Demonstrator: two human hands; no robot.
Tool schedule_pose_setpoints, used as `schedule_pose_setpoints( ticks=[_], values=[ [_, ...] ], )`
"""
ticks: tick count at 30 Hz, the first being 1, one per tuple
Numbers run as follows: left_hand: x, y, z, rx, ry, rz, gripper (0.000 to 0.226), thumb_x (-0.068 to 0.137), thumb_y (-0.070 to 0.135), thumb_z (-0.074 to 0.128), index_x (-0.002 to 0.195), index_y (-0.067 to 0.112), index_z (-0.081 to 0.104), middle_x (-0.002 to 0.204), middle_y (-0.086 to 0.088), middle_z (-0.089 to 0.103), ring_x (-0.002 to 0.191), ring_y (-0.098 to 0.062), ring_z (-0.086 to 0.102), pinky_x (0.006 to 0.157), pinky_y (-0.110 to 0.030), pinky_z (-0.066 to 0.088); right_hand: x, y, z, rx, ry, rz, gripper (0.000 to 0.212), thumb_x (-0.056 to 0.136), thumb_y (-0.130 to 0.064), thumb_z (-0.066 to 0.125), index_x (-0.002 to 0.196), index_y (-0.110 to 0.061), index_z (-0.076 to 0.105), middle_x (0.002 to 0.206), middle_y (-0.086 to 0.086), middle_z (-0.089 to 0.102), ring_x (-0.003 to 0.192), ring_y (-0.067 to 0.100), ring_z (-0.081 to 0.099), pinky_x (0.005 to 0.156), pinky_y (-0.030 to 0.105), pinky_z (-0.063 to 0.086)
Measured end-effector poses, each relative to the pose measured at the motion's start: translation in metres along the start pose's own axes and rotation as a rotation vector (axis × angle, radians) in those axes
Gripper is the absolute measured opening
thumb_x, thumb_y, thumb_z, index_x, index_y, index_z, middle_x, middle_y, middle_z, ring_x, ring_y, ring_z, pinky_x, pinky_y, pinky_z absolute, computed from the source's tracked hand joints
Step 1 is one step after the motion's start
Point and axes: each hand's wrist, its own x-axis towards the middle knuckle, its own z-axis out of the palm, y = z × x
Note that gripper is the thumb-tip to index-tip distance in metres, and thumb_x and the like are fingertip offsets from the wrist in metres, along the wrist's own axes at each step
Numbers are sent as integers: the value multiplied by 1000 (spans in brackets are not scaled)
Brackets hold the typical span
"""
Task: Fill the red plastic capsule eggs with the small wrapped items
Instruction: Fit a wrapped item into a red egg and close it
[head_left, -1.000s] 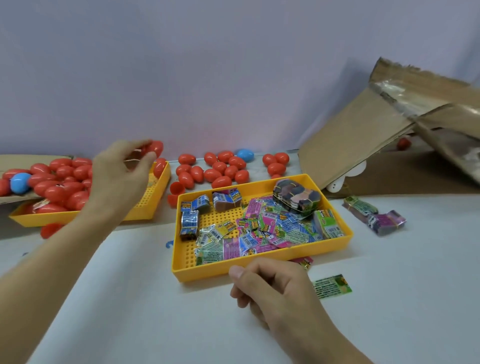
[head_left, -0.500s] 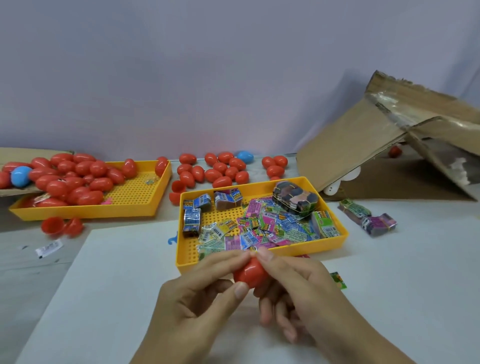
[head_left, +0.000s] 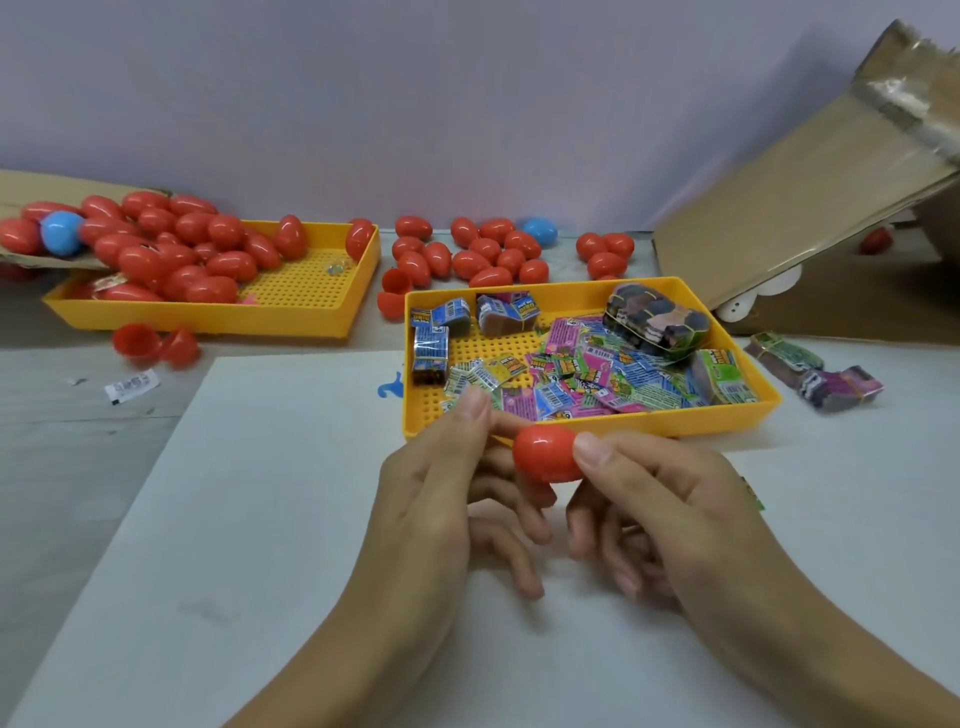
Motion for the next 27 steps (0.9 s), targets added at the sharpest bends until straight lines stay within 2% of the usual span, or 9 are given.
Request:
schedule_pose_setpoints(
  ticks=[4, 6, 9, 12, 15, 19, 21, 23, 27],
  values=[
    [-2, -1, 1, 39, 36, 60, 42, 87, 48, 56, 82, 10, 72, 76, -24, 66, 53, -33, 64, 45, -32, 53, -2, 2, 3, -3, -48, -87, 15, 85, -23, 64, 96, -23, 74, 59, 6, 61, 42, 5, 51, 41, 13, 38],
    [-5, -2, 2, 71, 65, 150, 25, 85, 34, 64, 85, 10, 72, 76, -17, 70, 53, -30, 67, 49, -31, 56, -2, 4, 4, 18, -27, -107, 28, 81, -15, 66, 105, -27, 75, 63, 6, 61, 46, 5, 55, 42, 14, 40],
    [-6, -5, 1, 142, 102, 306, 12, 80, 15, 71, 91, 11, 73, 88, -9, 76, 80, -22, 75, 70, -28, 60, 0, 5, 2, 53, 24, -101, 41, 78, -8, 63, 111, -31, 72, 70, 5, 64, 47, 13, 54, 38, 18, 38],
    [-9, -8, 3, 127, 59, 358, 25, 78, 3, 70, 103, 8, 67, 101, -7, 75, 98, -20, 72, 80, -22, 56, 2, 3, 0, 120, 54, -32, 28, 78, -24, 65, 105, -29, 72, 69, 9, 66, 45, 17, 54, 34, 20, 35],
    [-10, -11, 5, 87, -8, 394, 36, 78, -6, 67, 110, 9, 60, 109, -9, 73, 107, -22, 70, 86, -24, 55, 3, 2, 1, 163, 97, -8, 33, 78, -47, 64, 98, -22, 73, 63, 11, 65, 45, 20, 56, 34, 21, 37],
    [-9, -13, 2, 52, -48, 374, 41, 78, -4, 71, 114, 12, 59, 117, -10, 72, 115, -28, 67, 92, -32, 55, 1, 2, 2, 108, 208, -85, 16, 83, -34, 74, 86, -19, 73, 64, 11, 68, 49, 21, 62, 35, 24, 43],
    [-10, -11, 2, 66, 7, 320, 32, 78, 17, 71, 110, 15, 66, 112, -9, 73, 106, -29, 70, 86, -34, 58, 0, 2, 2, 99, 217, -118, 14, 79, -28, 75, 88, -18, 73, 71, 10, 71, 56, 20, 66, 38, 26, 47],
    [-12, -8, 3, 104, 91, 234, 29, 78, 37, 68, 101, 20, 70, 94, -7, 75, 82, -27, 75, 71, -35, 61, -1, 2, 2, 81, 224, -150, 18, 75, -23, 76, 92, -18, 74, 80, 9, 73, 66, 20, 69, 43, 27, 50],
    [-11, -3, 6, 133, 107, 143, 39, 85, 52, 65, 80, 13, 72, 66, -9, 60, 51, -24, 63, 49, -36, 55, 0, 3, 3, 35, 217, -220, 24, 72, -15, 79, 95, -18, 74, 89, 6, 75, 74, 18, 68, 48, 25, 52]
  ],
)
